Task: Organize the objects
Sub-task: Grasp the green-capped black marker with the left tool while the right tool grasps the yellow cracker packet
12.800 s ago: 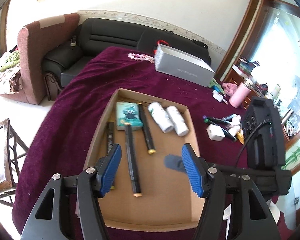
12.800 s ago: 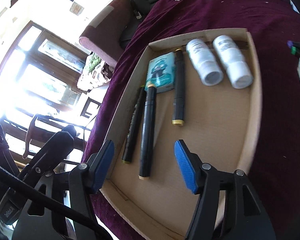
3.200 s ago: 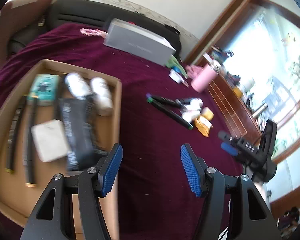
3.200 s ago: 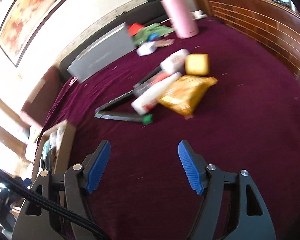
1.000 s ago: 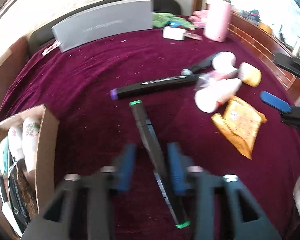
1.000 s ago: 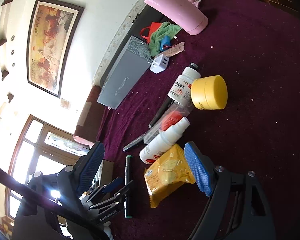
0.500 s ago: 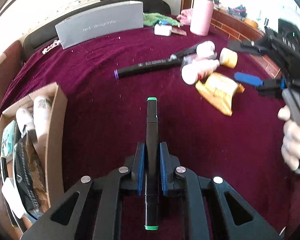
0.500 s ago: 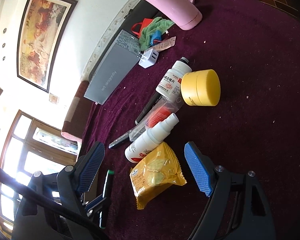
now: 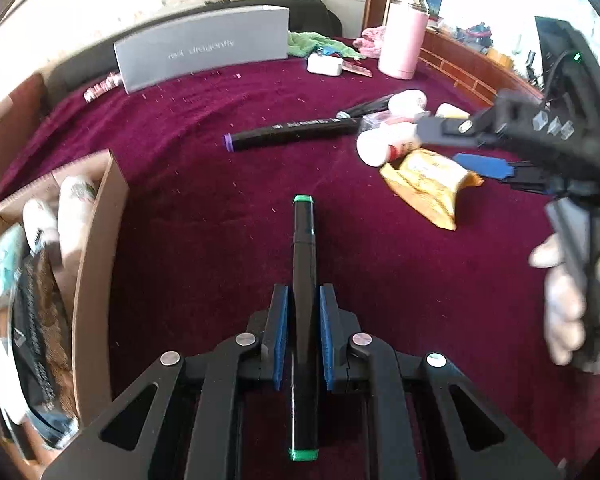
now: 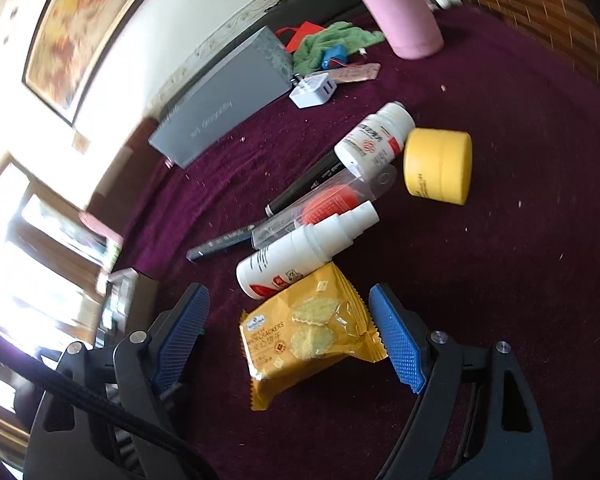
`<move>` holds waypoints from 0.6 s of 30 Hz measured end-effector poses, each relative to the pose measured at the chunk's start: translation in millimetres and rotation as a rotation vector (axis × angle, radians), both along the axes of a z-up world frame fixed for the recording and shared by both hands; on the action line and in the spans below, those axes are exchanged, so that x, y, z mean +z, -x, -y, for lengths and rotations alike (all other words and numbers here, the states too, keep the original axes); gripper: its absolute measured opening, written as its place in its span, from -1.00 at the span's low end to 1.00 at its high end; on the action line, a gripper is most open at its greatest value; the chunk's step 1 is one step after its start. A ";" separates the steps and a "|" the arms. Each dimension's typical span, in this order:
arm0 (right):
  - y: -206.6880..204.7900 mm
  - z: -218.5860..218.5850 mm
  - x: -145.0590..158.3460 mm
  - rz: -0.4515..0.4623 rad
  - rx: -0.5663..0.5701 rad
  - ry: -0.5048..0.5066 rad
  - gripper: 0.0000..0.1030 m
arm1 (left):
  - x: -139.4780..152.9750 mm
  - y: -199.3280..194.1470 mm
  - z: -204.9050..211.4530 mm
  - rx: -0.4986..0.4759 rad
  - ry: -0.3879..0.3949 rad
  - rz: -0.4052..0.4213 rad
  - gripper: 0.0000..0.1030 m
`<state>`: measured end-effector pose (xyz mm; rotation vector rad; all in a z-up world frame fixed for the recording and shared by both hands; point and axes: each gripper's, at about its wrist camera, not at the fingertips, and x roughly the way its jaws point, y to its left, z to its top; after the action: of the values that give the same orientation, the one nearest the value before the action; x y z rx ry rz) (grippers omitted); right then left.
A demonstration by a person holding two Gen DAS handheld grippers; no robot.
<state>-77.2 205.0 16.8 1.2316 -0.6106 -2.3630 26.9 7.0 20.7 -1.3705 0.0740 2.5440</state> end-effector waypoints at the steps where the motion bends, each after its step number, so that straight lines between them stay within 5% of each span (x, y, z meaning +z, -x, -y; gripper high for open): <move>1: -1.3 4.7 1.1 -0.012 0.004 -0.040 0.60 | 0.7 -1.7 1.0 0.001 -0.001 0.000 -0.78; 10: -17.1 58.9 -2.7 -0.123 0.064 -0.472 0.63 | 16.0 -20.4 13.4 0.050 0.016 -0.051 -0.78; 18: -10.2 39.3 -6.6 -0.062 0.040 -0.372 0.64 | 31.3 -38.6 26.4 0.062 0.026 -0.111 -0.78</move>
<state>-67.0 165.7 10.3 1.2962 -0.1254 -2.5446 65.6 -19.3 52.0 -1.2580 0.0863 2.6786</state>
